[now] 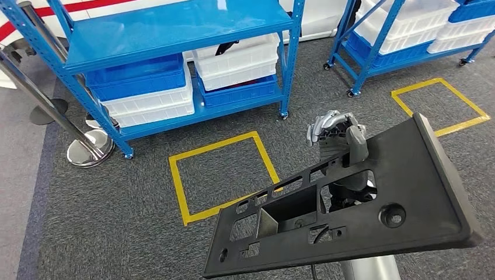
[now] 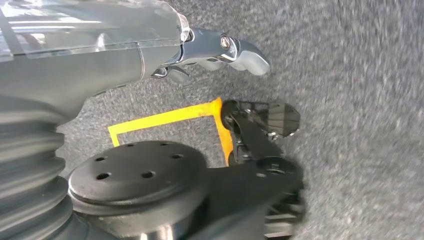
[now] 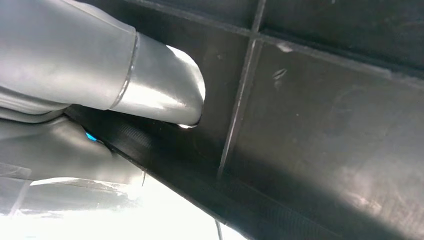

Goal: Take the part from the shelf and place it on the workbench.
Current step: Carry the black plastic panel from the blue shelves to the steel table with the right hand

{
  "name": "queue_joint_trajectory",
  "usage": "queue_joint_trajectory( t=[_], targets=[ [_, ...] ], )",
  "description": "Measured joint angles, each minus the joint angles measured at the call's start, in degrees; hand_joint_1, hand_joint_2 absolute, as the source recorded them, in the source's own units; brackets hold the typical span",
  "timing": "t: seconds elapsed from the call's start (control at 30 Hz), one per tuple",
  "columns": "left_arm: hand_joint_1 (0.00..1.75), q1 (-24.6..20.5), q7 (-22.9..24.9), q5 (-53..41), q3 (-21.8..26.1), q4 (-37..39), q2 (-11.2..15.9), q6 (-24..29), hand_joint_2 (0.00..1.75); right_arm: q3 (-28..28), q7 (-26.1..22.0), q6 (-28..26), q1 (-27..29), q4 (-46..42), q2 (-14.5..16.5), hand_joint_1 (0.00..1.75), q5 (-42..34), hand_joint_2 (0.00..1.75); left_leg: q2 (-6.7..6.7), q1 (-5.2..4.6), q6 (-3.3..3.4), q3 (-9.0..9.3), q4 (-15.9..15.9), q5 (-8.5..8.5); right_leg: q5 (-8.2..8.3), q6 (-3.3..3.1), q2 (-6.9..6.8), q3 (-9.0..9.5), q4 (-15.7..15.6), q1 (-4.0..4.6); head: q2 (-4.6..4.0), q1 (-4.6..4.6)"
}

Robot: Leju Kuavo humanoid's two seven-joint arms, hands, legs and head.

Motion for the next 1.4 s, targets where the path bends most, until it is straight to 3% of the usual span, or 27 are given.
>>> queue_joint_trajectory(
  t=[0.07, 0.1, 0.17, 0.2, 0.27, 0.3, 0.37, 0.43, 0.5, 0.57, 0.6, 0.63, 0.67, 0.73, 0.8, 0.87, 0.93, 1.0, 1.03, 1.07, 1.1, 1.13, 1.17, 1.23, 1.3, 1.37, 1.4],
  targets=[
    [0.00, 0.2, 0.0, 0.0, 0.0, 0.0, 0.0, 0.0, 1.75, 0.0, 0.0, 0.1, 0.1, 0.0, 0.0, 1.75, -0.1, 0.00, -0.59, 0.02, -0.01, -2.47, 5.9, -1.95, 0.29, -0.15, 1.23, -0.40, 0.1, 0.13, 0.00, 0.00],
    [0.00, 0.2, 0.0, 0.0, -0.1, 0.0, 0.0, 0.0, 1.75, 0.0, 0.0, 0.2, 0.2, 0.0, 0.0, 1.75, -0.2, 0.00, -0.68, 0.02, 0.10, -2.35, 5.9, -1.24, 0.41, -0.12, 1.95, -0.52, 0.1, 0.18, 0.00, 0.00],
    [0.00, 0.2, 0.0, 0.0, -0.1, 0.0, 0.0, 0.1, 1.75, 0.0, 0.0, 0.4, 0.2, 0.0, 0.0, 1.75, -0.2, 0.00, -1.77, 0.02, 0.60, 0.75, -0.2, 2.61, 0.59, 0.06, 3.38, -0.60, 0.3, 0.22, 0.00, 0.00],
    [0.00, 0.2, 0.1, 0.0, -0.1, 0.0, 0.1, 0.2, 1.75, -0.1, 0.0, 0.4, 0.1, 0.0, 0.0, 1.75, -0.3, 0.00, -3.37, 0.08, 0.98, 2.64, -4.1, 4.20, 0.70, 0.24, 4.01, -0.69, 0.3, 0.22, 0.00, 0.03],
    [0.00, 0.2, 0.1, 0.0, -0.1, 0.0, 0.2, 0.2, 1.75, -0.1, 0.0, 0.6, 0.0, 0.0, 0.0, 1.75, -0.3, 0.00, -6.02, 0.07, 1.50, 4.82, -9.0, 5.45, 1.07, 0.86, 5.22, -1.25, 0.5, -0.01, 0.00, 0.04],
    [0.00, 0.2, 0.1, 0.0, -0.1, 0.1, 0.2, 0.3, 1.75, -0.1, 0.0, 0.7, 0.0, 0.0, 0.1, 1.75, -0.3, 0.00, -6.44, 0.00, 1.65, 4.98, -9.7, 5.29, 1.36, 1.33, 5.87, -1.61, 0.5, -0.21, 0.00, 0.02],
    [0.00, 0.2, 0.1, 0.0, -0.1, 0.1, 0.1, 0.3, 1.75, -0.2, 0.0, 0.8, 0.0, 0.0, 0.1, 1.75, -0.3, 0.00, -5.14, -0.01, 1.98, 5.05, -10.3, 5.77, 1.90, 2.27, 6.90, -2.07, 0.3, -0.46, 0.00, -0.04],
    [0.00, 0.1, 0.1, 0.1, -0.1, 0.0, 0.0, 0.3, 1.75, -0.4, -0.1, 0.8, -0.2, 0.0, 0.1, 1.75, -0.4, 0.00, -3.50, 0.23, 2.54, 5.21, -11.2, 6.50, 0.57, 2.91, 4.77, -3.07, 2.1, -0.19, 0.00, 0.19],
    [0.00, 0.1, 0.1, 0.1, -0.1, 0.0, 0.0, 0.3, 1.75, -0.5, -0.1, 0.8, -0.4, 0.0, 0.1, 1.75, -0.4, 0.00, -1.79, 0.18, 2.87, 5.10, -11.6, 6.87, -3.15, 3.32, 1.26, -5.91, 8.3, -0.08, 0.00, 0.48],
    [0.00, 0.3, 0.0, 0.0, -0.1, 0.0, 0.0, 0.3, 1.75, -0.6, -0.1, 0.8, -0.5, 0.2, 0.1, 1.75, -0.4, 0.00, -0.06, 0.05, 2.91, 4.84, -11.5, 6.91, -5.76, 3.68, 0.10, -8.52, 14.6, -0.27, 0.00, 0.55],
    [0.00, 0.3, 0.0, 0.0, -0.1, 0.0, 0.0, 0.3, 1.75, -0.6, -0.1, 0.8, -0.5, 0.3, 0.1, 1.75, -0.4, 0.00, 0.74, 0.04, 2.90, 4.76, -11.4, 6.90, -5.65, 3.78, -0.08, -8.55, 15.3, -0.34, 0.00, 0.55],
    [0.00, 0.2, 0.0, 0.0, -0.1, 0.0, 0.0, 0.3, 1.75, -0.7, -0.1, 0.8, -0.5, 0.4, 0.0, 1.75, -0.4, 0.00, 1.51, 0.04, 2.87, 4.72, -11.4, 6.88, -4.53, 3.80, -0.30, -7.36, 13.7, -0.37, 0.00, 0.55],
    [0.00, 0.2, -0.1, 0.0, -0.1, 0.0, 0.0, 0.3, 1.75, -0.7, -0.1, 0.9, -0.5, 0.5, 0.0, 1.75, -0.4, 0.00, 2.18, 0.03, 2.78, 4.73, -11.3, 6.83, -2.85, 3.69, -0.93, -5.14, 10.2, -0.33, 0.00, 0.55],
    [0.00, 0.0, -0.2, 0.0, -0.1, 0.0, 0.0, 0.2, 1.75, -0.7, -0.1, 0.9, -0.8, 0.5, 0.0, 1.75, -0.4, 0.00, 3.32, -0.21, 2.41, 4.75, -11.0, 6.60, -0.65, 2.97, -3.55, -0.74, 2.6, 0.18, 0.00, 0.54],
    [0.00, -0.1, -0.3, 0.0, -0.1, 0.0, 0.0, 0.2, 1.75, -0.7, -0.1, 0.9, -1.0, 0.5, 0.0, 1.75, -0.5, 0.00, 4.29, -0.52, 1.86, 4.78, -10.8, 6.41, -0.40, 2.11, -4.79, 0.62, -0.4, 0.78, 0.00, 0.51],
    [0.00, -0.1, -0.5, -0.1, -0.1, 0.0, 0.0, 0.1, 1.75, -0.8, -0.2, 0.9, -0.9, 0.4, 0.0, 1.75, -0.6, 0.00, 5.12, -0.55, 1.26, 4.79, -10.8, 6.19, -0.06, 1.41, -3.46, 0.36, -0.6, 0.80, 0.00, 0.50],
    [0.00, -0.2, -0.6, -0.2, -0.3, 0.0, 0.0, 0.1, 1.75, -0.8, -0.2, 0.9, -0.9, 0.3, 0.0, 1.75, -0.6, 0.00, 3.47, -0.32, 0.70, 4.14, -8.9, 4.56, 0.37, 0.69, -2.25, 0.28, -1.0, 0.51, 0.00, 0.49],
    [0.00, 0.0, -0.6, -0.4, -0.5, 0.0, 0.0, 0.1, 1.75, -0.8, -0.3, 0.9, -0.8, 0.2, 0.0, 1.75, -0.6, 0.00, 0.52, -0.11, 0.38, 1.61, -2.8, 0.86, 0.65, 0.19, -1.06, 0.16, -1.2, 0.37, 0.00, 0.46],
    [0.00, 0.1, -0.6, -0.4, -0.6, 0.0, 0.0, 0.0, 1.75, -0.8, -0.3, 0.9, -0.7, 0.2, 0.0, 1.75, -0.6, 0.00, -0.24, -0.08, 0.30, -0.20, 1.3, -0.97, 0.72, 0.07, -0.38, 0.04, -1.1, 0.39, 0.00, 0.45],
    [0.00, 0.2, -0.6, -0.5, -0.7, 0.0, 0.0, 0.0, 1.75, -0.8, -0.3, 0.8, -0.5, 0.2, 0.0, 1.75, -0.5, 0.00, -0.57, -0.06, 0.23, -1.67, 4.5, -1.99, 0.76, 0.01, 0.37, -0.07, -1.0, 0.42, 0.00, 0.46],
    [0.00, 0.2, -0.6, -0.6, -0.9, 0.0, 0.0, -0.1, 1.75, -0.8, -0.3, 0.8, -0.4, 0.2, 0.0, 1.75, -0.5, 0.00, -0.70, -0.04, 0.21, -2.35, 5.9, -1.92, 0.79, -0.01, 1.15, -0.15, -0.9, 0.44, 0.00, 0.46],
    [0.00, 0.2, -0.5, -0.6, -1.0, 0.0, 0.0, -0.1, 1.75, -0.8, -0.3, 0.7, -0.3, 0.1, 0.0, 1.75, -0.4, 0.00, -0.79, 0.01, 0.24, -1.97, 5.0, -0.70, 0.80, -0.01, 1.92, -0.19, -0.8, 0.45, 0.00, 0.46],
    [0.00, 0.2, -0.5, -0.7, -1.1, 0.0, 0.0, -0.2, 1.75, -0.8, -0.3, 0.6, -0.2, 0.1, 0.0, 1.75, -0.4, 0.00, -1.09, 0.08, 0.33, -0.60, 2.0, 1.33, 0.80, 0.03, 2.68, -0.20, -0.6, 0.43, 0.00, 0.46],
    [0.00, 0.2, -0.3, -0.9, -1.2, 0.0, 0.1, -0.2, 1.75, -0.8, -0.3, 0.6, -0.1, -0.2, 0.0, 1.75, -0.3, 0.00, -3.19, 0.29, 0.71, 2.86, -5.7, 4.73, 0.77, 0.32, 4.07, -0.36, -0.2, 0.43, 0.00, 0.48],
    [0.00, 0.1, -0.1, -1.0, -1.4, 0.0, 0.2, -0.2, 1.75, -0.8, -0.3, 0.6, 0.0, -0.5, 0.0, 1.75, -0.3, 0.00, -4.82, 0.29, 1.18, 4.51, -9.5, 5.54, 1.03, 1.06, 5.32, -0.91, 0.0, 0.30, 0.00, 0.51],
    [0.00, 0.1, 0.1, -1.0, -1.5, 0.0, 0.2, -0.2, 1.75, -0.9, -0.3, 0.5, 0.2, -0.6, 0.0, 1.75, -0.3, 0.00, -4.17, 0.21, 1.77, 4.60, -9.9, 5.63, 1.48, 1.93, 6.36, -1.42, -0.1, 0.14, 0.00, 0.51],
    [0.00, 0.0, 0.2, -1.0, -1.5, 0.0, 0.1, -0.2, 1.75, -1.0, -0.3, 0.5, 0.3, -0.7, 0.0, 1.75, -0.3, 0.00, -3.54, 0.28, 2.17, 4.62, -10.2, 5.89, 1.33, 2.21, 5.96, -1.66, 0.1, 0.15, 0.00, 0.54]
  ],
)
